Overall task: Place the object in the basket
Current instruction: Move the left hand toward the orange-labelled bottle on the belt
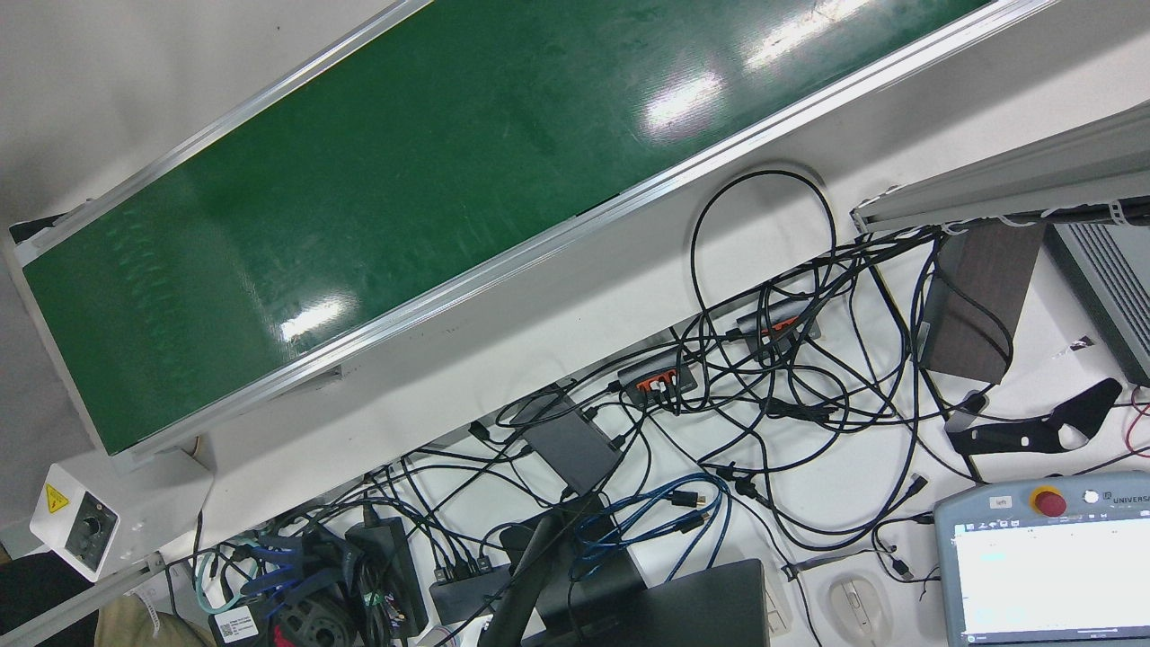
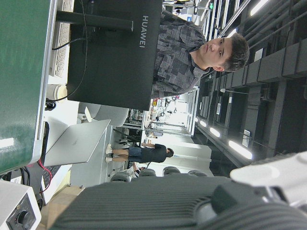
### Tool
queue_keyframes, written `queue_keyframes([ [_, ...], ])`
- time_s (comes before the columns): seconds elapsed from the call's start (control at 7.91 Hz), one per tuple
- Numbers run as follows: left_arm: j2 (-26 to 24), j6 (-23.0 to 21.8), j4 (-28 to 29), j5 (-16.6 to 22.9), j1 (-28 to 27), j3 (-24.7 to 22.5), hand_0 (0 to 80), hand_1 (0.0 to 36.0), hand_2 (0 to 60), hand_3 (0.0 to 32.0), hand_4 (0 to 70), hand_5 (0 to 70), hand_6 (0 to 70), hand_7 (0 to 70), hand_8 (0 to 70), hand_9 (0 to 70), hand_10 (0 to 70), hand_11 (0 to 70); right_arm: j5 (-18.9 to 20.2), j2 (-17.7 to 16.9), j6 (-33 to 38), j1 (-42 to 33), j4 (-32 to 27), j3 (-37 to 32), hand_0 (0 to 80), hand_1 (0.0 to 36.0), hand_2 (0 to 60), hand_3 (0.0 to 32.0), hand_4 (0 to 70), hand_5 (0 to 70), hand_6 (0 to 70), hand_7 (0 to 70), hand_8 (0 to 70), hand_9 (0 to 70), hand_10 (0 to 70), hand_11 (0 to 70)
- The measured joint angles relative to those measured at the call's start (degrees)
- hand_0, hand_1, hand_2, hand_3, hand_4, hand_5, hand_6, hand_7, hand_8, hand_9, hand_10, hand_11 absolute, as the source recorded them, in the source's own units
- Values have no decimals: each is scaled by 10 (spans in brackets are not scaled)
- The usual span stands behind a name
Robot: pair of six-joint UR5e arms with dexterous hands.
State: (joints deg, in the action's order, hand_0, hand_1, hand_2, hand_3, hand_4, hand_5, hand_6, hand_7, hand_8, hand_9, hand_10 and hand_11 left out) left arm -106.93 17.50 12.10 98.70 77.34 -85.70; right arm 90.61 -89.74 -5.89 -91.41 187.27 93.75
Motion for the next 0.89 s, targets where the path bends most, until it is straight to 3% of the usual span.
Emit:
queue_keyframes([
  [0.51,0,1,-19,-19,-103,-14,552,30,0,8,39,0,0,0,0,0,0,0,0,0,0,0,0,1,0,0,0,0,0,0,0,0,0,0,0,0],
  [0.89,-11,1,-38,-36,-129,-43,538,27,0,10,39,0,0,0,0,0,0,0,0,0,0,0,0,1,0,0,0,0,0,0,0,0,0,0,0,0],
])
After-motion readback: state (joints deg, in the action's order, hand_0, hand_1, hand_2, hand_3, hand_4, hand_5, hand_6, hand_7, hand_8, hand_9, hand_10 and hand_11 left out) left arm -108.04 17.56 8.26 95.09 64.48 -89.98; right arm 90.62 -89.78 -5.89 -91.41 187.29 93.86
